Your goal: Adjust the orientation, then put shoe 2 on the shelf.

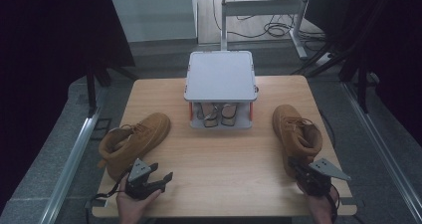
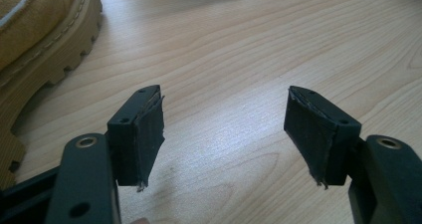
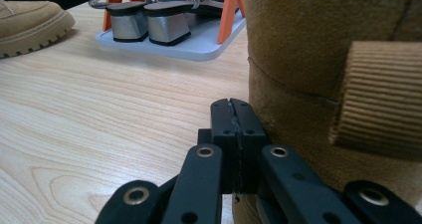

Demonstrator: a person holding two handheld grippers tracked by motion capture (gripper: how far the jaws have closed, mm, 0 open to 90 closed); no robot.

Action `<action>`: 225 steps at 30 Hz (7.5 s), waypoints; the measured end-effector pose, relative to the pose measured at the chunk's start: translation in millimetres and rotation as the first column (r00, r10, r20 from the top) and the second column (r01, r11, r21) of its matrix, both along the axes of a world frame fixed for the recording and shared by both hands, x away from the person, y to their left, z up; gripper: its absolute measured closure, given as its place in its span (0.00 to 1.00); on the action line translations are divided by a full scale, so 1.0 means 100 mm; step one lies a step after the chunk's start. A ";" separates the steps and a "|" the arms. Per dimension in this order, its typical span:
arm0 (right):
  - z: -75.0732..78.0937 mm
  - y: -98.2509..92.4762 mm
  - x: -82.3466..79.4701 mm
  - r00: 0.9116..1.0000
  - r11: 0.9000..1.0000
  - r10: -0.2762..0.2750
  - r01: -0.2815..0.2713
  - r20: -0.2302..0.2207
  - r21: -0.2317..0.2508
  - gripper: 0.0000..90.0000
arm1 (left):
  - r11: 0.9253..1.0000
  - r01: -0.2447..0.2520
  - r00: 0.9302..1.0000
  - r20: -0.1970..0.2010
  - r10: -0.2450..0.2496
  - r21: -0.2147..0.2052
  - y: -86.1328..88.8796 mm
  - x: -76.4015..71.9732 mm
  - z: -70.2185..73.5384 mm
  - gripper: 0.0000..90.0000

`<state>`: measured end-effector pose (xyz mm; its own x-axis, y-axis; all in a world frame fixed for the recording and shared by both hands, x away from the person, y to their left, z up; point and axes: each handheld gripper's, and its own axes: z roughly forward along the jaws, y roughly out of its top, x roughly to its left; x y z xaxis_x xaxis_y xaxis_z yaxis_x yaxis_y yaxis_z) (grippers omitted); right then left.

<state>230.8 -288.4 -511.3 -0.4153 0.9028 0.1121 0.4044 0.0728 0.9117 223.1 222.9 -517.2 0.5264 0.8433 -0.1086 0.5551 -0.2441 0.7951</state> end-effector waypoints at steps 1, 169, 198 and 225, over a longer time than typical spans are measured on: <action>0.00 -0.01 0.00 1.000 1.000 0.002 -0.002 0.002 0.002 0.99 | 1.000 -0.001 1.000 0.001 0.001 -0.002 0.00 0.00 0.00 0.35; 1.17 -0.94 0.57 0.999 0.995 -0.049 0.049 -0.001 -0.092 0.59 | 0.978 -0.186 0.954 -0.222 0.202 0.091 1.43 0.91 0.84 0.83; 0.91 -0.96 1.06 0.966 0.966 -0.038 -0.030 -0.255 -0.256 0.62 | 0.978 -0.184 0.953 -0.225 0.202 0.099 1.43 0.91 0.84 0.82; 0.89 -0.95 1.10 0.935 0.976 -0.083 0.007 -0.345 -0.218 0.85 | 0.972 -0.169 0.937 -0.279 0.210 0.166 1.38 1.00 0.88 0.82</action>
<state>340.6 -383.4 -421.9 -0.3425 0.9382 0.0485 0.7021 0.2213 0.6768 322.7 361.0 -429.1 0.3175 0.9418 -0.1102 0.8049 -0.2062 0.5564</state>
